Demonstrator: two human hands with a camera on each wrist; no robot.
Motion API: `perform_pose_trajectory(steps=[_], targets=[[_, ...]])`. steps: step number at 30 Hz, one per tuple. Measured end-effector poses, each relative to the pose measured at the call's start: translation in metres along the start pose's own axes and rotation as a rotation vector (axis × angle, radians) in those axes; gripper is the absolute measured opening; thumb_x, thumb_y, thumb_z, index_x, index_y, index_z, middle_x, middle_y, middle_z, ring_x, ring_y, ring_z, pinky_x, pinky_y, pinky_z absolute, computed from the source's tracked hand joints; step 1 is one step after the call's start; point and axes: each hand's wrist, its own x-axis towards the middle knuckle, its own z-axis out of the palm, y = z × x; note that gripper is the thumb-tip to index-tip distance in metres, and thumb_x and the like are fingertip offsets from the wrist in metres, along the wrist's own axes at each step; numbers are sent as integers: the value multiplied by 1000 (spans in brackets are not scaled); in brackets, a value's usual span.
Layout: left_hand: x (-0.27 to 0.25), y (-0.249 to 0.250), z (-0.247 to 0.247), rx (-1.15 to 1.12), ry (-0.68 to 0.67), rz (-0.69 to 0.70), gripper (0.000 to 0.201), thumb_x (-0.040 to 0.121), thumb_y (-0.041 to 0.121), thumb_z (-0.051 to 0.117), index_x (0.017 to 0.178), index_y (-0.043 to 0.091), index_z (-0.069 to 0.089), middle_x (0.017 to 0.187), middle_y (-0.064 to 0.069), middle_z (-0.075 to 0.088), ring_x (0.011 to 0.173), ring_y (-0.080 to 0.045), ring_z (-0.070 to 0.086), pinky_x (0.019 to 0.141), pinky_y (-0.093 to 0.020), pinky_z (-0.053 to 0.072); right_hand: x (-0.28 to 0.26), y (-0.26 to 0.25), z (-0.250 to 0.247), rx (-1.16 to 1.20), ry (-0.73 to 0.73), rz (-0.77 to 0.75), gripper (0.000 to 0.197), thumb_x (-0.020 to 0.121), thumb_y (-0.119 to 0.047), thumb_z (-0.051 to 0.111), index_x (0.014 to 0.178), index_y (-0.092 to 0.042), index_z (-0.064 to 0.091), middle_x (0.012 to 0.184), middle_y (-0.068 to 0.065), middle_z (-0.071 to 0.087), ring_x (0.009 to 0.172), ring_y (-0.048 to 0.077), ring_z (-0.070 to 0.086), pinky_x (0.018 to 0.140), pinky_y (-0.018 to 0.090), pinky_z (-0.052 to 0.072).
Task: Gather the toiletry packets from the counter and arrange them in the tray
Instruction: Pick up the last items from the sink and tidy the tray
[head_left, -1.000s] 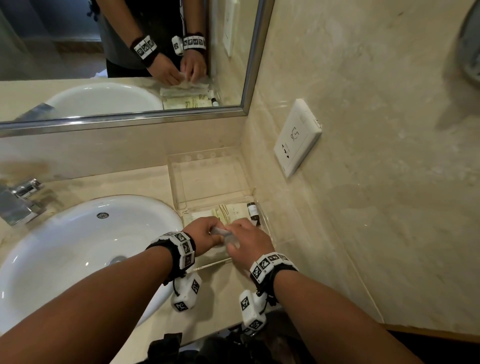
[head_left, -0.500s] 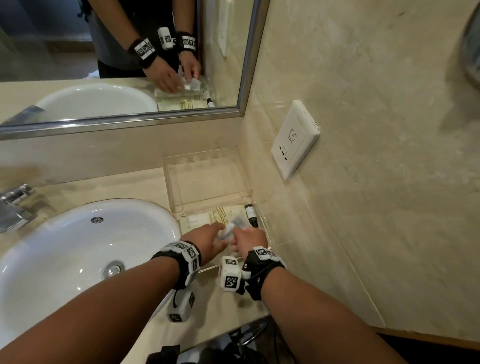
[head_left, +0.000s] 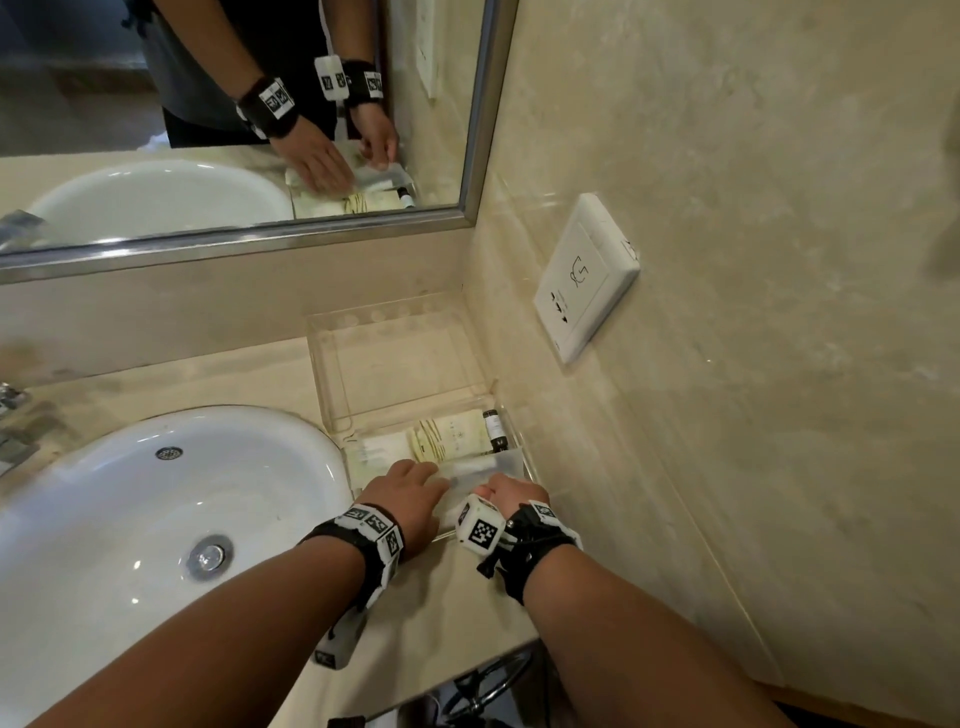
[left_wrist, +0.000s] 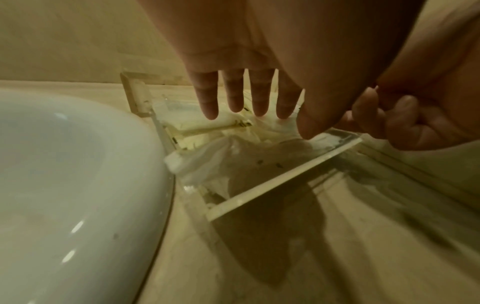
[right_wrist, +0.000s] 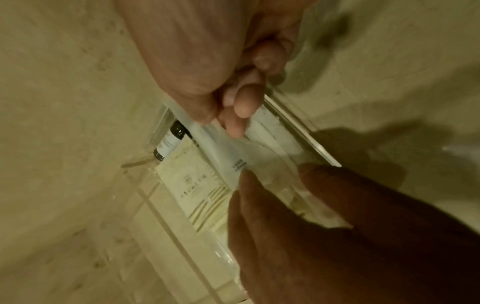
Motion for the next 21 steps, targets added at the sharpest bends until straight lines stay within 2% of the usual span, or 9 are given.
perform_pose_trajectory(steps=[4,7,9,11,13,15,17,19,21], targets=[[0,1,3,-9,5,-3,56,92,38,51,145,26,38,154,-2,30,139,-27,27,109,-42,37,5,12,-1,-112,55,-107,31,88,-29,58,68,-7,69,62,5,68,53,22,57,55,27,48],[0,-3,-1,-29,119,1,51,91,35,50,141,23,43,151,-5,35,137,-29,30,106,-41,39,10,11,-4,-504,157,-357,49,92,-51,50,68,-10,62,67,3,63,63,24,57,65,34,49],[1,-6,-1,-36,189,-36,52,91,39,48,141,23,43,152,-7,34,138,-30,29,108,-42,38,10,10,-6,-644,213,-558,45,93,-51,46,75,-13,61,70,-3,62,67,21,57,70,36,52],[3,-9,1,-49,222,-98,55,90,44,47,141,23,42,153,-7,33,140,-32,27,110,-44,34,12,8,-5,-751,251,-751,29,95,-41,47,80,-22,63,84,-7,62,78,18,57,78,38,52],[4,-13,7,-46,245,-149,59,89,49,43,142,24,39,154,-8,31,141,-33,26,112,-47,32,17,5,-3,-874,268,-910,22,96,-31,48,97,-26,69,107,-6,61,99,17,53,93,36,46],[4,-15,14,-38,246,-184,65,88,53,34,147,24,33,156,-8,29,143,-34,24,114,-47,30,27,3,2,-1012,256,-988,31,97,-27,46,121,-25,67,130,-5,55,120,17,47,104,34,40],[3,-17,21,-47,244,-208,72,87,57,22,150,23,27,158,-7,26,145,-34,21,116,-48,26,34,1,6,-1166,195,-1031,40,100,-27,42,138,-26,55,151,-4,43,139,20,36,114,38,33],[4,-17,26,-68,237,-233,76,87,59,16,153,22,21,160,-7,21,147,-33,16,117,-48,23,43,-2,10,-1273,131,-1086,45,102,-30,41,146,-27,44,160,-2,32,148,23,25,119,41,24],[4,-16,30,-91,236,-256,75,89,60,17,154,22,17,162,-6,17,149,-31,11,118,-50,19,51,-4,11,-1346,89,-1111,48,103,-33,39,151,-28,37,163,-2,26,151,23,19,121,40,15]])
